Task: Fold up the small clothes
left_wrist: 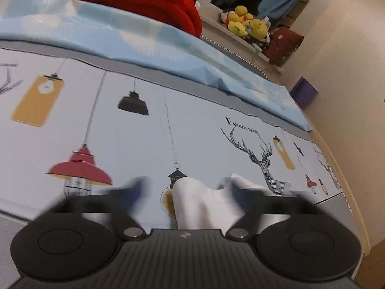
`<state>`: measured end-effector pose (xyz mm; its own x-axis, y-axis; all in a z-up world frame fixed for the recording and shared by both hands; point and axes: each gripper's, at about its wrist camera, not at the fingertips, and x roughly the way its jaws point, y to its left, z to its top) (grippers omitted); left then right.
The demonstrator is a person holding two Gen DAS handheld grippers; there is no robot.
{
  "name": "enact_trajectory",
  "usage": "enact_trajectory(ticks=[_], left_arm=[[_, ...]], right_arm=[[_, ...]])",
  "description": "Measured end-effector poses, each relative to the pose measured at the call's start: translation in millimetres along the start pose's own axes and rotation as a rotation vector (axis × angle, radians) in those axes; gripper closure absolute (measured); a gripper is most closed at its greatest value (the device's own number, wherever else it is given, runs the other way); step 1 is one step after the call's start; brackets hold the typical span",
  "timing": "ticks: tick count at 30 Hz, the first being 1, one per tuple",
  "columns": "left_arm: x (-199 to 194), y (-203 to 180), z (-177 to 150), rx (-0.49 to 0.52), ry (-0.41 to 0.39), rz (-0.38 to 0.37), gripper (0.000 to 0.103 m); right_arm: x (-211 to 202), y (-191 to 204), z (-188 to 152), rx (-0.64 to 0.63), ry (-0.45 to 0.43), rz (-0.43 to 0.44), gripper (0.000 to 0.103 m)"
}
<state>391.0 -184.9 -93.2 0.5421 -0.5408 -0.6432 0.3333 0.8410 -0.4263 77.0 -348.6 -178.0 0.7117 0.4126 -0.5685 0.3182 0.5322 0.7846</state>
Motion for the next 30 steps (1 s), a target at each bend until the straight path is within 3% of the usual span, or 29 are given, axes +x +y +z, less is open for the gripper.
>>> enact_trajectory(ticks=[1, 3, 4, 6, 9, 11, 13, 15, 17, 19, 22, 26, 28, 30], left_arm=[[-11.1, 0.7, -1.5, 0.002, -0.024, 0.012, 0.0], [-27.5, 3.1, -4.9, 0.018, -0.011, 0.008, 0.0], [-32.8, 5.7, -8.9, 0.017, 0.009, -0.002, 0.0], [-38.7, 15.2, -25.1, -0.011, 0.057, -0.015, 0.0], [-26.7, 32.5, -54.4, -0.125, 0.214, -0.081, 0.0], [-15.6, 40.0, -72.6, -0.217, 0.303, -0.182, 0.001], [-20.5, 31.5, -80.8, -0.19, 0.269, -0.207, 0.0], [-17.8, 22.3, -87.3, -0.195, 0.3, -0.231, 0.001], [-21.4, 10.2, -92.0, -0.15, 0.265, -0.17, 0.006], [-25.8, 2.3, -98.6, -0.093, 0.232, -0.101, 0.018], [-34.1, 4.4, -108.2, -0.125, 0.217, -0.097, 0.02], [-37.1, 5.9, -103.2, -0.127, 0.272, -0.142, 0.013], [-41.9, 22.7, -89.7, -0.194, 0.231, -0.121, 0.011], [-47.9, 44.7, -73.7, -0.261, 0.171, -0.069, 0.003]], right_arm=[[-6.1, -4.3, 1.2, 0.025, -0.007, 0.001, 0.096], [-19.3, -12.5, 3.9, 0.069, -0.028, -0.009, 0.068], [-26.0, -16.5, 5.3, 0.092, -0.045, 0.0, 0.062], [-43.7, -25.9, 9.4, 0.144, -0.097, -0.001, 0.04], [-59.7, -40.8, 15.4, 0.217, -0.177, -0.018, 0.036], [-56.2, -46.9, 20.5, 0.255, -0.183, 0.004, 0.037], [-54.0, -46.4, 24.4, 0.223, -0.213, -0.019, 0.047], [-49.6, -46.5, 31.5, 0.211, -0.231, -0.067, 0.076], [-42.5, -50.6, 46.2, 0.204, -0.214, -0.118, 0.094], [-40.5, -51.9, 66.1, 0.168, -0.176, -0.128, 0.095], [-29.7, -28.1, 116.3, 0.021, -0.164, -0.228, 0.094], [-5.7, -11.5, 191.5, -0.162, -0.153, -0.314, 0.094], [5.9, -9.1, 229.3, -0.217, -0.166, -0.349, 0.094], [4.6, -17.9, 261.5, -0.165, -0.209, -0.372, 0.085]])
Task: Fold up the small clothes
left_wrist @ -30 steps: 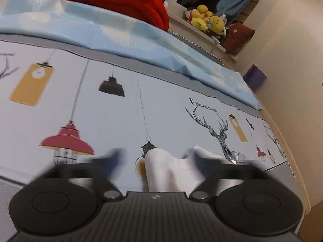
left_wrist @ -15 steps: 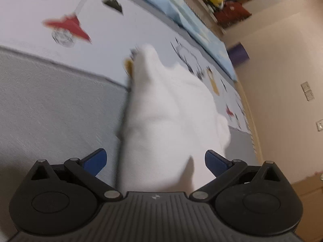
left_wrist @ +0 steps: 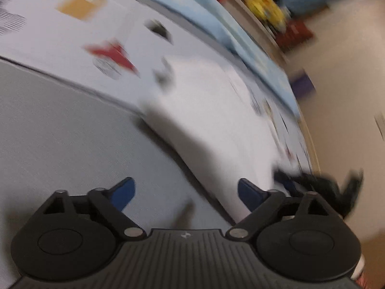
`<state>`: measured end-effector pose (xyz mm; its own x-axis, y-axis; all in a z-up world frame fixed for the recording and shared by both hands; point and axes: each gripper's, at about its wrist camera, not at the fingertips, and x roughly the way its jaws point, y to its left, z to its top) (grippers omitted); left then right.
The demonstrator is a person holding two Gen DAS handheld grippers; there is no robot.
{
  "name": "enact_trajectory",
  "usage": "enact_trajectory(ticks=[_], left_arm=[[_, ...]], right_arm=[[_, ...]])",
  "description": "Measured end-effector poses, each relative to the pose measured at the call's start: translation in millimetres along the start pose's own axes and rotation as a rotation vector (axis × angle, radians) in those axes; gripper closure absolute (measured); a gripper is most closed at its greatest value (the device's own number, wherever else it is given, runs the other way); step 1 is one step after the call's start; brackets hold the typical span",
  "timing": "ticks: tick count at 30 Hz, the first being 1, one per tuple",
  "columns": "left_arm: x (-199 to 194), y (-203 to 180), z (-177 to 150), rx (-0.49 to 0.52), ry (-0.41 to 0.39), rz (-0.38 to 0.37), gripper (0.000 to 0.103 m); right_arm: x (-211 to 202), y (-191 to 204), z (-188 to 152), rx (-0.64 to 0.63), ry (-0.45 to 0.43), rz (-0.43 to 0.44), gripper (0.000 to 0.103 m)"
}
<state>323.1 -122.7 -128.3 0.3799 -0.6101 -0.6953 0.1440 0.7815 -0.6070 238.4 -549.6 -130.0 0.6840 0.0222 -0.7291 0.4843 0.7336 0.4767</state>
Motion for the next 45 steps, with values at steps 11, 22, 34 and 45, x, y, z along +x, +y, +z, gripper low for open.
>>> enact_trajectory(ticks=[11, 22, 34, 45], left_arm=[[47.7, 7.2, 58.1, -0.06, 0.038, -0.059, 0.01], [47.6, -11.0, 54.5, 0.153, -0.052, 0.091, 0.09], [59.0, 0.8, 104.9, 0.105, -0.115, 0.116, 0.089], [23.3, 31.0, 126.1, 0.155, -0.17, 0.212, 0.024]], right_arm=[[-53.6, -14.6, -96.0, 0.243, 0.092, 0.106, 0.019], [18.1, 59.7, -37.4, -0.178, 0.01, 0.08, 0.091], [85.9, 88.2, 24.4, -0.285, -0.06, 0.086, 0.101], [65.3, 38.0, 29.4, -0.069, -0.053, 0.133, 0.045]])
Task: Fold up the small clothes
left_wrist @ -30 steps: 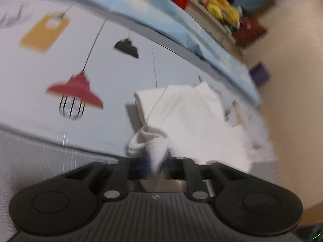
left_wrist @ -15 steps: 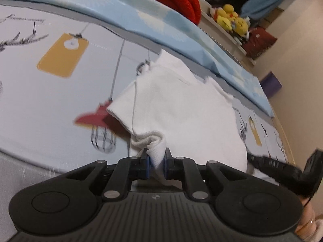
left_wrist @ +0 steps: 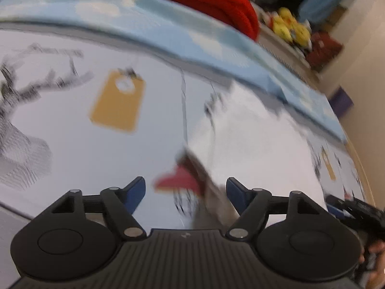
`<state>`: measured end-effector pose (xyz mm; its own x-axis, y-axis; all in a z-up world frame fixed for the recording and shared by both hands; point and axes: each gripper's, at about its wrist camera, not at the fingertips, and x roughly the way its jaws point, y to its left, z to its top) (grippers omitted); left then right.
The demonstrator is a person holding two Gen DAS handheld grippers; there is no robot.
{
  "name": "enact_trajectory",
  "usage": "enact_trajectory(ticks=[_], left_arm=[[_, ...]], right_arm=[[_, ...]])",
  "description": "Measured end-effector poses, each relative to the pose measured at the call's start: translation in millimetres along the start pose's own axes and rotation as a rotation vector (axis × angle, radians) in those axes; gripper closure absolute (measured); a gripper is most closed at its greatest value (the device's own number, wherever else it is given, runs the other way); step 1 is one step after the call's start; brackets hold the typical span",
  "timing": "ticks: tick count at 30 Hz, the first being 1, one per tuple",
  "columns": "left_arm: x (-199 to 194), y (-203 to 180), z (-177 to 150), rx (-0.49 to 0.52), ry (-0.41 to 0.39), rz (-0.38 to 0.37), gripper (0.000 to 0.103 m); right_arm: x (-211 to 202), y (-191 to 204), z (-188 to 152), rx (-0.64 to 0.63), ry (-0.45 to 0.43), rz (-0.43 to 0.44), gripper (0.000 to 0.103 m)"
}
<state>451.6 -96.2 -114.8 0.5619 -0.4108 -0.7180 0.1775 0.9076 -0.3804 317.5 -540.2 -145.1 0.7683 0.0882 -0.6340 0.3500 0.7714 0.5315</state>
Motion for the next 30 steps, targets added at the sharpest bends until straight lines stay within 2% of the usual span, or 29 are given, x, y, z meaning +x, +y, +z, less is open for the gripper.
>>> enact_trajectory(ticks=[3, 6, 8, 10, 11, 12, 13, 14, 15, 17, 21, 23, 26, 27, 28, 29, 30], left_arm=[[2.1, -0.4, 28.7, -0.052, -0.069, -0.04, 0.014], [27.6, -24.0, 56.3, -0.029, -0.061, -0.095, 0.009], [53.0, -45.3, 68.8, 0.014, -0.042, -0.089, 0.008], [80.9, -61.9, 77.0, 0.038, -0.017, -0.048, 0.007], [95.3, -67.4, 78.9, 0.048, 0.001, -0.042, 0.007], [105.4, -70.8, 78.4, 0.063, 0.008, -0.04, 0.025], [114.0, -74.4, 77.6, 0.091, 0.004, -0.032, 0.052], [122.8, -78.3, 76.6, 0.126, 0.015, 0.009, 0.088], [126.8, -75.9, 73.4, 0.109, 0.005, 0.046, 0.088], [121.5, -67.7, 67.3, 0.071, -0.033, 0.043, 0.089], [113.5, -49.4, 67.3, 0.077, -0.084, 0.041, 0.089], [111.1, -44.2, 75.5, 0.086, -0.133, 0.139, 0.096], [112.4, -20.9, 87.4, 0.011, -0.114, 0.164, 0.094], [108.3, -14.7, 88.7, -0.011, -0.113, 0.165, 0.087], [101.7, -9.7, 89.9, -0.023, -0.108, 0.16, 0.067], [91.9, -5.4, 89.8, -0.025, -0.101, 0.148, 0.054], [81.8, -5.5, 89.3, -0.017, -0.102, 0.154, 0.024]], right_arm=[[1.3, 19.7, 14.3, -0.003, -0.047, 0.064, 0.041], [21.5, 44.4, 42.0, -0.027, -0.101, 0.056, 0.032], [48.4, 53.5, 61.8, 0.007, -0.072, 0.063, 0.031], [72.9, 56.2, 71.6, 0.034, -0.036, 0.05, 0.031], [86.8, 57.1, 73.6, 0.035, -0.024, 0.026, 0.036], [95.4, 58.7, 73.7, 0.016, -0.008, 0.012, 0.073], [106.9, 61.6, 72.4, -0.036, 0.013, -0.017, 0.095], [118.9, 67.1, 69.3, -0.116, 0.032, -0.066, 0.094], [123.4, 71.4, 66.3, -0.161, 0.019, -0.076, 0.095], [132.4, 85.1, 64.6, -0.259, -0.017, -0.088, 0.095], [146.2, 100.8, 74.7, -0.269, -0.027, -0.096, 0.095], [143.6, 97.6, 74.9, -0.24, -0.023, -0.106, 0.095], [134.1, 87.0, 70.3, -0.209, -0.036, -0.12, 0.095], [129.2, 84.6, 70.4, -0.192, -0.043, -0.12, 0.09], [123.7, 81.6, 71.7, -0.16, -0.053, -0.128, 0.083], [116.0, 78.2, 73.5, -0.125, -0.077, -0.147, 0.065], [108.3, 76.5, 74.9, -0.108, -0.102, -0.178, 0.053]])
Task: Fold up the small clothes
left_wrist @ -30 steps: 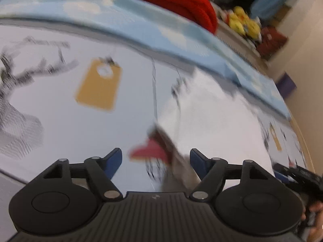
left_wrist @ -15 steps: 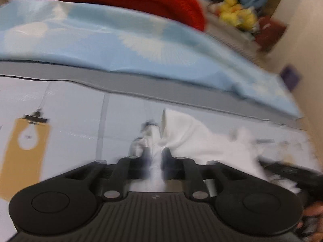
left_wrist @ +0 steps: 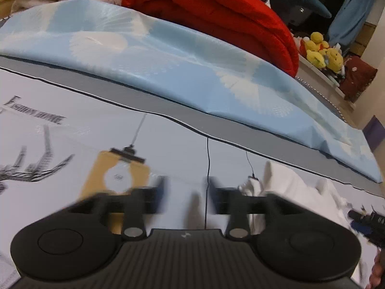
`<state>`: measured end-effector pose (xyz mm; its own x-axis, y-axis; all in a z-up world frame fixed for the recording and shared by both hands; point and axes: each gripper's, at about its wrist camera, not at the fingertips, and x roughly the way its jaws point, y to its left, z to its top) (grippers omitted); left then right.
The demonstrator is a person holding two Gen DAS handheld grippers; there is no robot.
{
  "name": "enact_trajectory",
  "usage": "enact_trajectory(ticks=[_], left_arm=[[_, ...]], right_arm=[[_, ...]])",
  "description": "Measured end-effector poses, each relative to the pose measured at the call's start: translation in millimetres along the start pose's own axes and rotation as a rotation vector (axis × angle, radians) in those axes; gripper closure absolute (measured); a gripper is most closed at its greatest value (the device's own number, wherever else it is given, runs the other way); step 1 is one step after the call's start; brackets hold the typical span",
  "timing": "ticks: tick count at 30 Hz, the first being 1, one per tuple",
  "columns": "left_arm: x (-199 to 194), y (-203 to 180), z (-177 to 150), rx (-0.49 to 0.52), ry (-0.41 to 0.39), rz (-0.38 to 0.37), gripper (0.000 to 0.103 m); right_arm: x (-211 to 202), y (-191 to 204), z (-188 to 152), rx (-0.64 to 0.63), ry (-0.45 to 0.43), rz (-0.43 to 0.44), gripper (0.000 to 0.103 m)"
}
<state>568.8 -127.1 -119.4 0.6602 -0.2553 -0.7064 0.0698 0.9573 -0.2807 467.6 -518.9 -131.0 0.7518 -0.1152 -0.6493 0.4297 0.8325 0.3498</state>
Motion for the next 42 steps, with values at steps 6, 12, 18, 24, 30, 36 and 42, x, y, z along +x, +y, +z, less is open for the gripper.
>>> enact_trajectory(ticks=[6, 12, 18, 24, 30, 36, 42], left_arm=[[-105.0, -31.9, -36.1, 0.275, -0.058, 0.217, 0.0], [-209.7, -63.6, -117.5, 0.32, -0.012, 0.153, 0.0], [-266.5, -98.3, -177.2, 0.423, -0.1, 0.089, 0.0], [-237.1, -118.3, -192.1, 0.436, -0.078, 0.067, 0.0], [-200.8, -121.3, -188.0, 0.43, -0.03, 0.085, 0.0], [-189.9, -119.0, -188.5, 0.444, -0.025, 0.131, 0.0], [-199.0, -120.6, -189.9, 0.445, -0.041, 0.117, 0.001]], right_arm=[[-112.0, 4.6, -14.7, -0.168, -0.125, -0.001, 0.02], [-230.5, 21.9, -86.3, -0.312, -0.148, 0.011, 0.001], [-285.4, 22.9, -144.0, -0.282, -0.166, -0.055, 0.001], [-279.8, 23.6, -165.5, -0.343, -0.18, -0.124, 0.001], [-262.3, 23.9, -168.1, -0.392, -0.15, -0.129, 0.001], [-255.9, 32.3, -172.4, -0.43, -0.147, -0.118, 0.001], [-256.2, 33.4, -177.4, -0.445, -0.148, -0.123, 0.001]])
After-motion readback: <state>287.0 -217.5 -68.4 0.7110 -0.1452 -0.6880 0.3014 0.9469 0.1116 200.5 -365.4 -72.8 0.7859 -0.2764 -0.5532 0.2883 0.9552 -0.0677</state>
